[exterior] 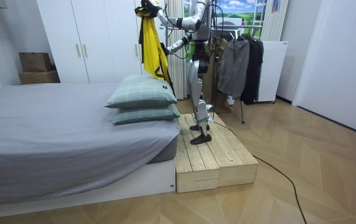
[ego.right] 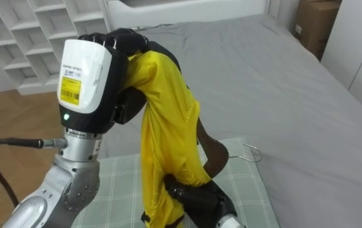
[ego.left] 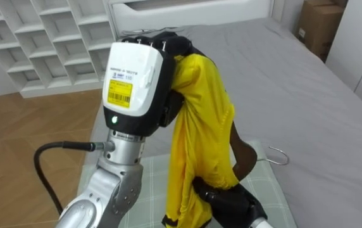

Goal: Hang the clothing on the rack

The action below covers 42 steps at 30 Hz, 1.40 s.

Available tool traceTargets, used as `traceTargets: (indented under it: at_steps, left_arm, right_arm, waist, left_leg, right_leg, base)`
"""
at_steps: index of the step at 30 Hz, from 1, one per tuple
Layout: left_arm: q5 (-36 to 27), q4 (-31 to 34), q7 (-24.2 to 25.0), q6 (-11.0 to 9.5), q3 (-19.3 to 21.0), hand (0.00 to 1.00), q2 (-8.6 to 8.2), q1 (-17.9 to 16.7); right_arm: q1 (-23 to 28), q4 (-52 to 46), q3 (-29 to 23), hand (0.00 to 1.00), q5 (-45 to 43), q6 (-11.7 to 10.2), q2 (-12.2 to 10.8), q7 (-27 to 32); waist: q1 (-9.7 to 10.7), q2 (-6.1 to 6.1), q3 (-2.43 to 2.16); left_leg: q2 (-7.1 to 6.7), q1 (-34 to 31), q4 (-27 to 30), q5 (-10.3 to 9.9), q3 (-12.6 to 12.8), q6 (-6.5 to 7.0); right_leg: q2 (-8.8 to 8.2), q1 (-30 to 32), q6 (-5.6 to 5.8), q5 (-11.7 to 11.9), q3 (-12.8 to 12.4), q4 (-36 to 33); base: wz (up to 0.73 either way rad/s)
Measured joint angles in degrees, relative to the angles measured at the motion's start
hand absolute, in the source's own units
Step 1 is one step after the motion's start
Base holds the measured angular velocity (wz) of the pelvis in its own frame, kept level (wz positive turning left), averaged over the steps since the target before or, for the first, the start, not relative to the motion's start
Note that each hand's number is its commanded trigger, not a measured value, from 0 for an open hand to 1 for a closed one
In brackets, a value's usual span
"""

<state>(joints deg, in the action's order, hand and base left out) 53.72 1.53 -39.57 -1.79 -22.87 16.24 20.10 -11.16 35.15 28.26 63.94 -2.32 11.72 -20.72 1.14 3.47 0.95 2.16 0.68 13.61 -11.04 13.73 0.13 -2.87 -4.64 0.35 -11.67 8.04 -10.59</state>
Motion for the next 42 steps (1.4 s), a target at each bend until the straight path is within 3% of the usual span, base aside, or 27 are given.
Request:
traceTargets:
  at_steps: [11,17,19,20,32,37,39,42]
  left_arm:
    - [0.87,-0.04,0.0,-0.78,0.0,1.0,0.04,-0.16]
    - [0.56,-0.03,-0.32,-2.92,0.0,1.0,2.93,-2.36]
    - [0.45,-0.23,-0.29,-3.49,0.0,0.58,3.57,-3.09]
    - [0.4,-1.05,-0.24,-3.97,-0.01,0.0,3.84,-3.12]
    - [-2.49,-5.6,2.14,-6.78,0.31,0.0,5.1,-7.52]
    - [-3.72,-5.75,3.98,-7.6,1.62,0.0,5.09,-7.9]
    - [-4.93,-6.29,4.78,-7.8,3.73,0.0,4.96,-9.6]
    - [-5.0,-7.26,6.89,-7.83,4.81,0.0,4.57,-11.78]
  right_arm:
    - [0.0,0.19,-0.92,1.0,-2.97,0.0,0.38,0.03]
    - [-0.01,0.43,-5.22,1.0,-12.53,0.07,1.46,1.92]
    - [-0.01,0.45,-6.21,1.0,-17.45,0.07,2.44,3.62]
    - [-0.01,0.45,-6.68,1.0,-20.59,0.07,2.89,4.66]
    - [1.5,0.51,-15.72,1.0,-45.59,-0.06,3.7,13.05]
    - [2.74,-0.02,-18.25,1.0,-51.21,-0.4,3.74,16.28]
    - [4.0,-0.3,-18.39,1.0,-53.6,-0.62,3.75,16.91]
    - [4.84,-0.33,-19.8,1.0,-58.36,-0.7,3.74,18.09]
  waist:
    - [0.04,-0.73,-0.05]
    - [0.38,-1.15,-0.14]
    - [0.43,-1.5,-0.12]
    - [0.43,-1.79,-0.14]
    - [2.03,-2.52,-0.2]
    - [1.72,-3.35,-0.81]
    - [1.84,-4.04,-1.25]
    - [2.17,-4.53,-1.41]
  left_leg:
    - [0.0,0.23,-0.03,0.01,-0.04,0.0]
    - [-0.08,0.36,-0.02,0.01,-0.19,0.0]
    - [-0.07,0.36,-0.02,0.01,-0.25,0.0]
    - [-0.05,0.48,-0.03,0.01,-0.25,0.0]
    - [-0.06,0.99,-0.17,0.01,0.33,0.0]
    - [0.05,1.07,-0.17,0.02,0.56,-0.02]
    - [0.15,1.38,-0.17,0.04,0.98,-0.05]
    - [0.09,1.41,-0.18,0.04,0.99,-0.05]
  right_leg:
    - [0.0,-0.19,0.0,0.0,-0.04,0.01]
    - [-0.07,-0.31,0.0,0.0,0.1,-0.01]
    - [-0.04,-0.32,0.0,0.0,0.07,0.0]
    - [0.0,-0.4,0.0,0.0,-0.03,-0.01]
    - [-0.09,-0.4,0.01,0.01,-0.6,-0.15]
    - [0.04,-0.32,-0.01,0.03,-0.94,-0.14]
    - [0.12,-0.41,-0.06,0.06,-1.55,-0.07]
    - [0.07,-0.45,-0.05,0.07,-1.7,-0.07]
  base:
    - [0.0]
    - [0.0]
    - [0.0]
    - [0.0]
    - [-0.03]
    - [-0.03]
    - [-0.13]
    - [-0.02]
